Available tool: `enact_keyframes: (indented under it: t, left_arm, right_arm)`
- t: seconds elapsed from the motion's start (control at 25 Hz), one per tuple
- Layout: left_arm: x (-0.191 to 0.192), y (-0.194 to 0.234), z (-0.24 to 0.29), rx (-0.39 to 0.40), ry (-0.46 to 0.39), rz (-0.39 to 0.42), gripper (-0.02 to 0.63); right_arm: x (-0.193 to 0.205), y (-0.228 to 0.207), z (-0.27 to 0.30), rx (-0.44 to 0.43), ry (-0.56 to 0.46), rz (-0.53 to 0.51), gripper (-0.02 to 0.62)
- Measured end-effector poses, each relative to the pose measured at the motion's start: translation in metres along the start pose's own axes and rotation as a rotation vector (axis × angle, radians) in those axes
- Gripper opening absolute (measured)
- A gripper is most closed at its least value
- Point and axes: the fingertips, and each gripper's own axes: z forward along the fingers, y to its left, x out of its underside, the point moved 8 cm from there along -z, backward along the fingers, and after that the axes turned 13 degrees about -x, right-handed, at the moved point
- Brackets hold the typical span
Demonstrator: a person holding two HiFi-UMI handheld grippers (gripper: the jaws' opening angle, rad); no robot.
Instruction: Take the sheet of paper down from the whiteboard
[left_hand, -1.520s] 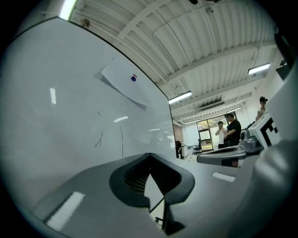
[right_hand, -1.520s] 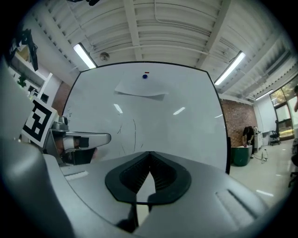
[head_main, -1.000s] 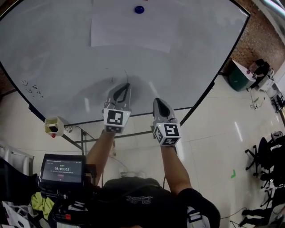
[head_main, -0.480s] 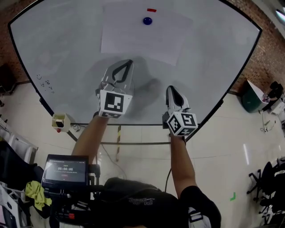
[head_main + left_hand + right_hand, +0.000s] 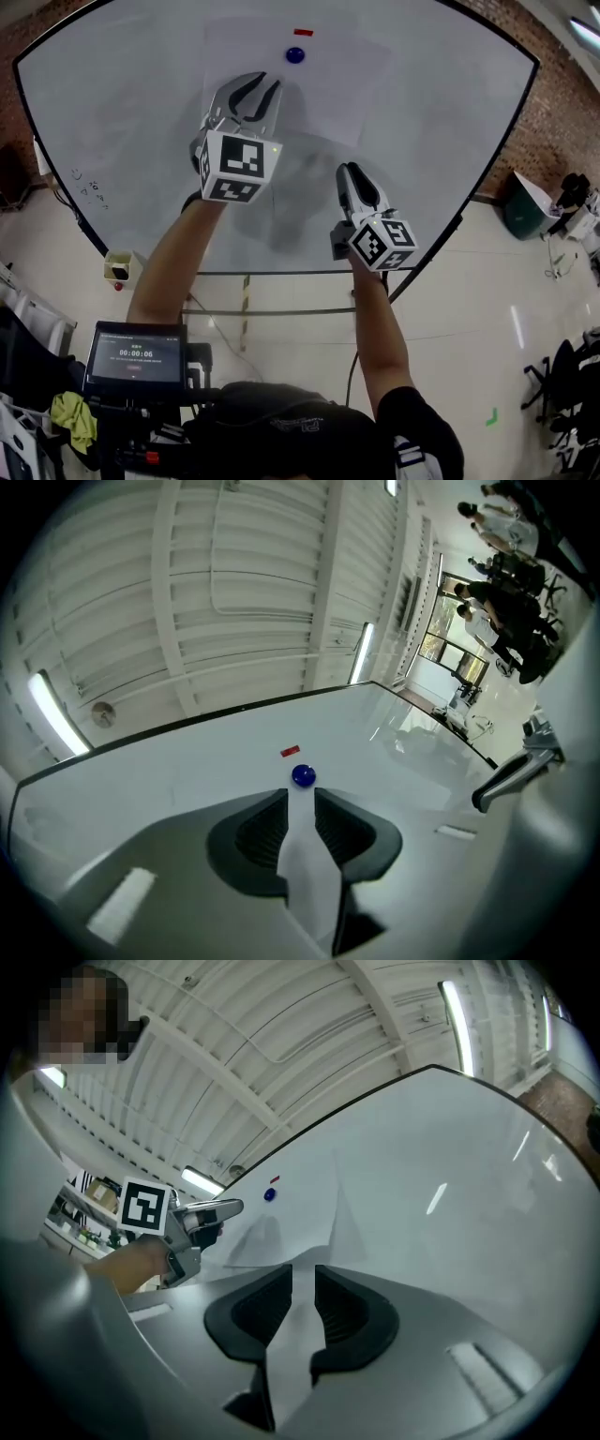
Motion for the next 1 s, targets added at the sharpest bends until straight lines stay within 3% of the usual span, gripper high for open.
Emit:
enact_keyframes:
  t: [0.28, 0.4, 0.56, 1.0]
  left_arm:
    - [-0.016, -0.003, 0.018, -0.013, -0.020, 0.016, 0.172]
    - [-0.022, -0.004, 0.021, -0.008, -0.020, 0.015, 0.190]
    - [-0.029, -0.002, 0.027, -0.008, -0.015, -0.001, 0.192]
    - [-0.034, 0.006, 0.031, -0.034, -0.031, 0.010, 0.146]
  right_arm:
    - [-0.016, -0.005, 0.015, 0.031, 0.035, -0.019, 0.121]
    - [-0.023, -0.001, 0.016, -0.001, 0.003, 0.018, 0.134]
    - [-0.031, 0.004, 0.025, -0.055, -0.018, 0.080, 0.160]
    - [-0.042, 0.010, 0.047, -0.068, -0.022, 0.092, 0.155]
